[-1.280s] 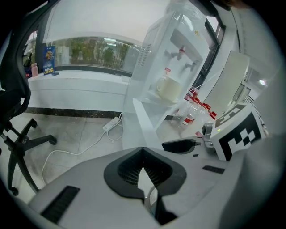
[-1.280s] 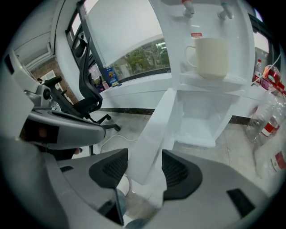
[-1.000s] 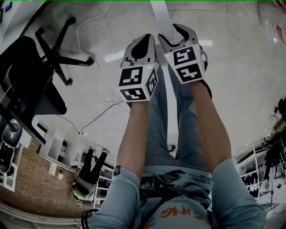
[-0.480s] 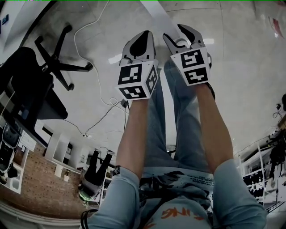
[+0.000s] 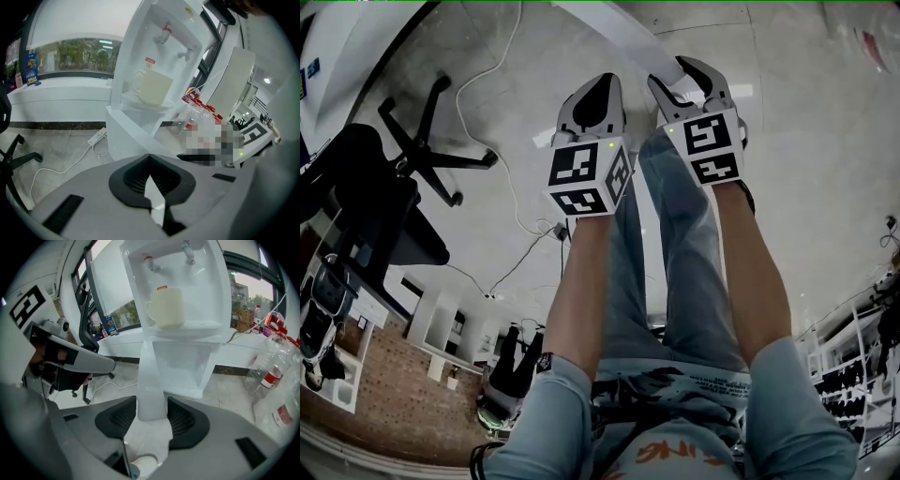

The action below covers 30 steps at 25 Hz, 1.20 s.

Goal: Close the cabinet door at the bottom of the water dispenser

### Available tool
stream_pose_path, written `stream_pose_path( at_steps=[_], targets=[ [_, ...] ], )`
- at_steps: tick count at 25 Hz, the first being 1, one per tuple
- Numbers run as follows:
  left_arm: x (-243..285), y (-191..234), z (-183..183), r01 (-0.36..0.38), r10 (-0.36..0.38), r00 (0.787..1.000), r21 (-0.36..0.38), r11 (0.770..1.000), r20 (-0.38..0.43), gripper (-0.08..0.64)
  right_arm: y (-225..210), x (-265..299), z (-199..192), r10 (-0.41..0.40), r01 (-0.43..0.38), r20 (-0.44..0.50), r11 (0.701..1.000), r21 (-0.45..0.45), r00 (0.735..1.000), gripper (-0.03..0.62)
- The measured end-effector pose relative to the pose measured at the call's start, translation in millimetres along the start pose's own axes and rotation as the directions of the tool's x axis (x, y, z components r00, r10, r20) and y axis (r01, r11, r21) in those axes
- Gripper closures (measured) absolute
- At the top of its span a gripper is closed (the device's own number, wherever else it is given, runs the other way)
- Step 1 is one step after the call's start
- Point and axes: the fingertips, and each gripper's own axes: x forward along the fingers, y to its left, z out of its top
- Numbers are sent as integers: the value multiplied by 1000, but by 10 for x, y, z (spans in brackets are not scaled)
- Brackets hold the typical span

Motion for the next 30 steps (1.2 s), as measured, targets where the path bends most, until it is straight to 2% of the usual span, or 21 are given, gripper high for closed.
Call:
stream_pose_path(
  at_steps=[9, 13, 21, 30],
  targets=[
    [205, -212, 253, 25, -26, 999, 33, 999, 20, 540, -432, -6, 104, -25, 27, 25, 997, -77, 999, 359],
    [293, -301, 376, 35, -37, 999, 56, 998, 28, 540, -636, 20, 229, -43, 48, 37, 988, -145, 998, 353],
    [439, -273, 558, 5, -8, 998, 57, 998, 59, 540, -986, 82, 383, -62, 70, 40, 966, -251, 997, 341],
    [608, -253, 683, -20, 15, 998, 76, 997, 68, 540, -1249, 178, 543, -27, 38, 40, 946, -323, 999, 330]
  ],
)
